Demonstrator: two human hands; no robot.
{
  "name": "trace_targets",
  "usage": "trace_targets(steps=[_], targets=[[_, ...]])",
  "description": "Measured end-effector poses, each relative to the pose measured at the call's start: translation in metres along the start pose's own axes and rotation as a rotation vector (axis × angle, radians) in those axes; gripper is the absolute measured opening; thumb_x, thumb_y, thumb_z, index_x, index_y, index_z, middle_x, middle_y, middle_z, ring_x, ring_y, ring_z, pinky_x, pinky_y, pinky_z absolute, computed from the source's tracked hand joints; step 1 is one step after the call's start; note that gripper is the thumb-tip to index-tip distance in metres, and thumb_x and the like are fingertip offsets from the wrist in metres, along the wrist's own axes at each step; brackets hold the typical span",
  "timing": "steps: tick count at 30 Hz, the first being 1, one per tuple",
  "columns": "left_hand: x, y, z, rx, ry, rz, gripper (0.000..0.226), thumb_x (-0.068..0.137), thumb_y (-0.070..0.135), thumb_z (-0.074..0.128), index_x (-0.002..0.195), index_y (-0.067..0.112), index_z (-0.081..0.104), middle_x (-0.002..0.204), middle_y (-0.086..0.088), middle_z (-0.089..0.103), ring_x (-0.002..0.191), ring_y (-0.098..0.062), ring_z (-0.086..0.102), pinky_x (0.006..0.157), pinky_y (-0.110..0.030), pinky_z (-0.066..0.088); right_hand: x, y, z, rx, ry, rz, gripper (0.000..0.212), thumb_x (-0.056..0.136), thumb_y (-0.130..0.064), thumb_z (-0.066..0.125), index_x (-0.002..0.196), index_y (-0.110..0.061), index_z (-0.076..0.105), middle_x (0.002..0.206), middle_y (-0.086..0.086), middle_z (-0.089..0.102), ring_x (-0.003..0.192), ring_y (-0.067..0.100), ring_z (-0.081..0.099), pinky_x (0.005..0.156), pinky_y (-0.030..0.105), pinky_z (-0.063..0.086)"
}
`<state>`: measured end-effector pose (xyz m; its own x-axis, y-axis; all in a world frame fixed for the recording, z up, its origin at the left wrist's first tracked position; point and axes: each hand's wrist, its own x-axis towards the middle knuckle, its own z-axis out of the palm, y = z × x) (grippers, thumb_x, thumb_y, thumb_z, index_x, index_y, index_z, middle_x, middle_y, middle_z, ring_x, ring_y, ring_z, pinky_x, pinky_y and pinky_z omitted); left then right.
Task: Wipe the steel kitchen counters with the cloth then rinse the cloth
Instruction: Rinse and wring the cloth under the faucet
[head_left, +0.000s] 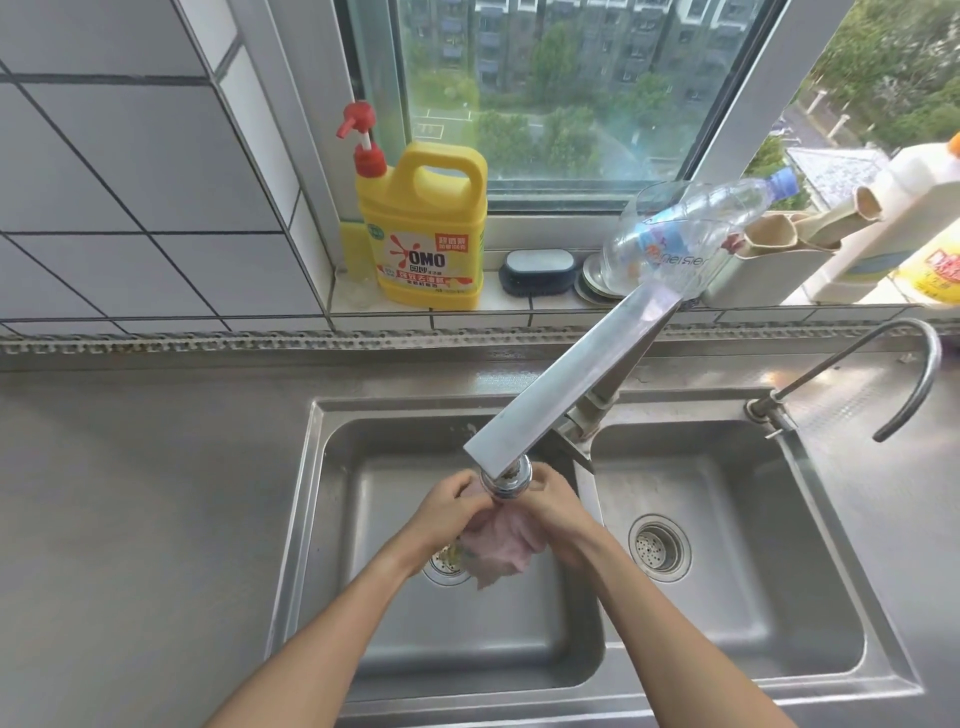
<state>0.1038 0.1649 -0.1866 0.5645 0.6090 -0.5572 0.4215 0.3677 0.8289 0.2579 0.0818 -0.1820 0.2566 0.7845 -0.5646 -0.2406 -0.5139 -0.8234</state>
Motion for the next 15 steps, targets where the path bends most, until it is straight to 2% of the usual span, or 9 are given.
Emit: trace_targets(steps=[1, 2, 4, 6, 8, 10, 12, 14, 15], targets=[[0.0, 0.003, 0.002, -0.069, 0.019, -0.009, 0.044, 0.087, 0.032, 0.071, 0.121, 0.005, 0.068, 0.116, -0.014, 0.075, 0.103, -0.021, 0.067, 0.104, -0.05, 0.052, -0.001, 0.005, -0.001, 0.036, 0.025, 0.044, 0.064, 0.064, -0.043, 0.095, 0.112, -0.006, 0.073, 0.108, 0.016, 0.079, 0.096, 0.027, 0.077, 0.084, 0.041, 0.058], [-0.001, 0.005, 0.004, -0.143, 0.051, -0.008, 0.048, 0.085, 0.034, 0.068, 0.122, 0.004, 0.067, 0.122, -0.018, 0.073, 0.108, -0.026, 0.069, 0.108, -0.053, 0.049, -0.004, 0.011, 0.0, 0.05, 0.025, 0.089, 0.069, 0.062, -0.05, 0.093, 0.111, -0.005, 0.074, 0.109, 0.016, 0.078, 0.094, 0.026, 0.075, 0.083, 0.041, 0.056], [-0.001, 0.008, 0.007, -0.261, 0.128, -0.014, 0.049, 0.083, 0.03, 0.062, 0.123, 0.0, 0.064, 0.127, -0.026, 0.069, 0.116, -0.037, 0.069, 0.109, -0.059, 0.047, -0.007, 0.025, 0.005, 0.1, -0.01, 0.201, 0.056, 0.079, -0.053, 0.078, 0.107, -0.004, 0.078, 0.103, 0.018, 0.078, 0.088, 0.027, 0.073, 0.077, 0.038, 0.055], [0.001, 0.008, 0.01, -0.317, 0.179, -0.023, 0.051, 0.081, 0.027, 0.059, 0.124, -0.001, 0.062, 0.127, -0.028, 0.068, 0.122, -0.044, 0.065, 0.108, -0.063, 0.048, -0.009, 0.033, 0.01, 0.26, 0.013, 0.252, 0.036, 0.093, -0.04, 0.068, 0.102, -0.007, 0.081, 0.1, 0.018, 0.079, 0.084, 0.028, 0.074, 0.074, 0.037, 0.059], [0.002, 0.005, 0.015, -0.326, 0.224, -0.026, 0.053, 0.079, 0.026, 0.06, 0.124, -0.002, 0.059, 0.128, -0.03, 0.066, 0.12, -0.044, 0.066, 0.107, -0.064, 0.048, -0.007, 0.03, 0.017, 0.364, 0.12, 0.209, 0.026, 0.089, -0.023, 0.068, 0.106, -0.005, 0.078, 0.098, 0.018, 0.078, 0.078, 0.027, 0.075, 0.065, 0.036, 0.061], [0.002, 0.002, 0.017, -0.333, 0.243, -0.057, 0.055, 0.079, 0.028, 0.063, 0.124, -0.004, 0.058, 0.129, -0.032, 0.063, 0.108, -0.034, 0.069, 0.105, -0.063, 0.048, -0.006, 0.021, 0.022, 0.274, 0.321, 0.149, 0.02, 0.088, -0.015, 0.067, 0.106, -0.006, 0.068, 0.092, 0.011, 0.075, 0.07, 0.017, 0.07, 0.052, 0.025, 0.054], [0.007, -0.001, 0.02, -0.411, 0.214, -0.126, 0.055, 0.084, 0.033, 0.065, 0.124, -0.005, 0.061, 0.128, -0.031, 0.066, 0.105, -0.033, 0.068, 0.106, -0.062, 0.048, -0.007, 0.011, 0.028, 0.07, 0.484, 0.044, 0.011, 0.092, -0.023, 0.067, 0.097, -0.014, 0.062, 0.091, 0.005, 0.072, 0.073, 0.011, 0.065, 0.055, 0.02, 0.05], [0.012, 0.0, 0.023, -0.549, 0.136, -0.198, 0.041, 0.089, 0.034, 0.064, 0.107, -0.003, 0.071, 0.108, -0.025, 0.074, 0.097, -0.034, 0.072, 0.096, -0.054, 0.057, -0.013, 0.004, 0.038, -0.108, 0.49, -0.034, 0.016, 0.09, -0.032, 0.063, 0.092, -0.016, 0.06, 0.089, 0.0, 0.071, 0.077, 0.01, 0.066, 0.062, 0.023, 0.055], [0.015, 0.002, 0.026, -0.588, 0.145, -0.23, 0.026, 0.088, 0.031, 0.065, 0.088, 0.006, 0.074, 0.089, -0.017, 0.075, 0.081, -0.029, 0.073, 0.081, -0.043, 0.061, -0.016, 0.002, 0.045, -0.158, 0.449, -0.042, 0.019, 0.089, -0.034, 0.062, 0.092, -0.015, 0.061, 0.088, 0.0, 0.072, 0.08, 0.015, 0.068, 0.067, 0.031, 0.059]])
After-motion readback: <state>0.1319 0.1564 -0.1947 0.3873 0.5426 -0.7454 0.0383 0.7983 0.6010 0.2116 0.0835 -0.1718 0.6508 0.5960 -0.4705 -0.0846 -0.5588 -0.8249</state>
